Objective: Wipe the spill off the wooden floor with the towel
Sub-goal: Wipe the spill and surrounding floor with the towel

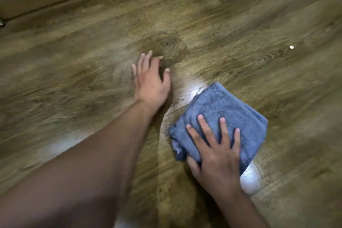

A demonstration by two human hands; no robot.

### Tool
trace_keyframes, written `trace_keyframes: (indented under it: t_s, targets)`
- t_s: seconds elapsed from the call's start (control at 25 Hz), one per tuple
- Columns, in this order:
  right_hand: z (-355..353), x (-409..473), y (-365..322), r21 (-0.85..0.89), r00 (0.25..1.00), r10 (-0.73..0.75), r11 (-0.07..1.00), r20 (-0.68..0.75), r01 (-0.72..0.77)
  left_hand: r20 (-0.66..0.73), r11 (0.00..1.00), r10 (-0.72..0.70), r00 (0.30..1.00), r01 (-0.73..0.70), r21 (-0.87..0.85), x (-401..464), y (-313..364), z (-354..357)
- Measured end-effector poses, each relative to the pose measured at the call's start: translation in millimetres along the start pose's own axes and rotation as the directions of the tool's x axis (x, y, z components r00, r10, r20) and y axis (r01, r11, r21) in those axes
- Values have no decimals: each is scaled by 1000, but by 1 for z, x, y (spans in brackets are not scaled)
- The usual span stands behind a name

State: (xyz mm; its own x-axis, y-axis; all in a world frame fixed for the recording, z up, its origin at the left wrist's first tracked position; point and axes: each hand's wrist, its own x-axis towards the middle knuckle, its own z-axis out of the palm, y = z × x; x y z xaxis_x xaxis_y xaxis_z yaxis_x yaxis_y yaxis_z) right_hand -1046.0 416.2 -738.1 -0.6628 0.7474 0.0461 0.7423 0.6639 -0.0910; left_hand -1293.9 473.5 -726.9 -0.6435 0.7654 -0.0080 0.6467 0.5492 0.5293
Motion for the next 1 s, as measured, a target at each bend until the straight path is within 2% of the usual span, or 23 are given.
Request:
trace_keyframes:
  t_s: [0.08, 0.12, 0.24, 0.32, 0.44, 0.68, 0.88, 1.0]
  targets:
    - [3, 30, 16, -18, 990, 133, 991, -38, -134, 3, 988, -62, 998, 62, -144, 20, 25, 26]
    - [5, 45, 21, -34, 978, 206, 978, -44, -208, -20, 986, -111, 994, 108, -129, 25, 29, 37]
    - [8, 96, 31, -52, 925, 376, 924, -55, -379, -110, 991, -95, 989, 104, 84, 28, 26, 56]
    - [10, 131, 38, -58, 905, 423, 903, -40, -425, -112, 981, -61, 992, 80, 176, 27, 28, 58]
    - [7, 187, 58, -39, 902, 431, 901, -26, -432, -89, 967, -67, 994, 87, 241, 26, 34, 57]
    - [7, 242, 85, -30, 947, 320, 947, -25, -321, -94, 957, -58, 994, 82, 280, 25, 34, 59]
    - [4, 220, 78, -38, 958, 280, 958, -61, -283, -96, 968, -58, 994, 80, 238, 25, 33, 55]
    - [-2, 171, 74, -34, 970, 239, 970, -46, -241, -91, 988, -21, 996, 35, 152, 22, 37, 51]
